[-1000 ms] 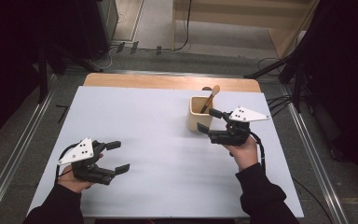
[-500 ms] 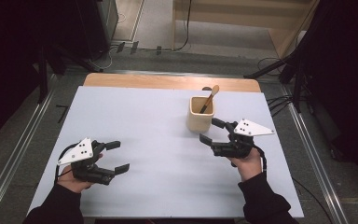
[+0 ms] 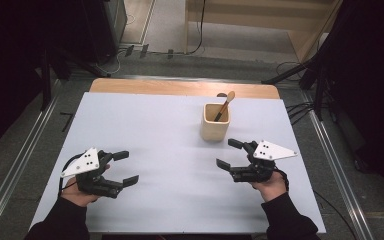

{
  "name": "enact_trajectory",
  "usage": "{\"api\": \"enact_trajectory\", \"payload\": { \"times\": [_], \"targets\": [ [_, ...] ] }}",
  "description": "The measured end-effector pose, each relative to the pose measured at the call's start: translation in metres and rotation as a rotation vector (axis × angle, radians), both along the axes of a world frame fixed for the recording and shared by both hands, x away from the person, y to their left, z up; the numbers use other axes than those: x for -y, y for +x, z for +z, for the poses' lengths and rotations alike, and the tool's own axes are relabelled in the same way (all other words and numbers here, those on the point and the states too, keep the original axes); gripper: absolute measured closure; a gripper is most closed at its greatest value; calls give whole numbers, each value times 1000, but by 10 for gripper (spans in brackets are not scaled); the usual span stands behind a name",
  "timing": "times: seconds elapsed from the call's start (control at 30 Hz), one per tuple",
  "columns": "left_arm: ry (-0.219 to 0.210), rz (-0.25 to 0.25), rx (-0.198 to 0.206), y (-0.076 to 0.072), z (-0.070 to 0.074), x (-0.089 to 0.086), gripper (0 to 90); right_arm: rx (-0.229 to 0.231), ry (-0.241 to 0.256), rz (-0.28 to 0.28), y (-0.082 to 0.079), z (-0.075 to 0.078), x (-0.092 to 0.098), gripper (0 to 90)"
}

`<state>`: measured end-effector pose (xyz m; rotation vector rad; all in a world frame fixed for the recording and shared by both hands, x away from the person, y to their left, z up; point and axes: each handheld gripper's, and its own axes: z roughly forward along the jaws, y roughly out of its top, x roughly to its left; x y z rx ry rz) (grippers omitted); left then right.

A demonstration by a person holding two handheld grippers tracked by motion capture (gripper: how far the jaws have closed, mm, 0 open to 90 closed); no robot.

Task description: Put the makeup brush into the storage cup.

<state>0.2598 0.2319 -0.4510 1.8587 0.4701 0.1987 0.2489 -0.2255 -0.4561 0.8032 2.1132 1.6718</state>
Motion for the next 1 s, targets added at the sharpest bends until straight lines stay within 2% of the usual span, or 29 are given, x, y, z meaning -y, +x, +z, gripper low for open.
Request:
{"api": "enact_trajectory", "payload": {
  "times": [0.4, 0.5, 1.0],
  "targets": [
    [-2, 5, 6, -2, 2, 0, 154, 27, -5, 6, -15, -3, 17, 223],
    [-8, 2, 10, -4, 3, 1, 154, 26, 13, 8, -19, -4, 22, 220],
    [-7, 4, 19, -6, 5, -1, 153, 48, 19, -5, -35, -5, 36, 220]
  ]
}}
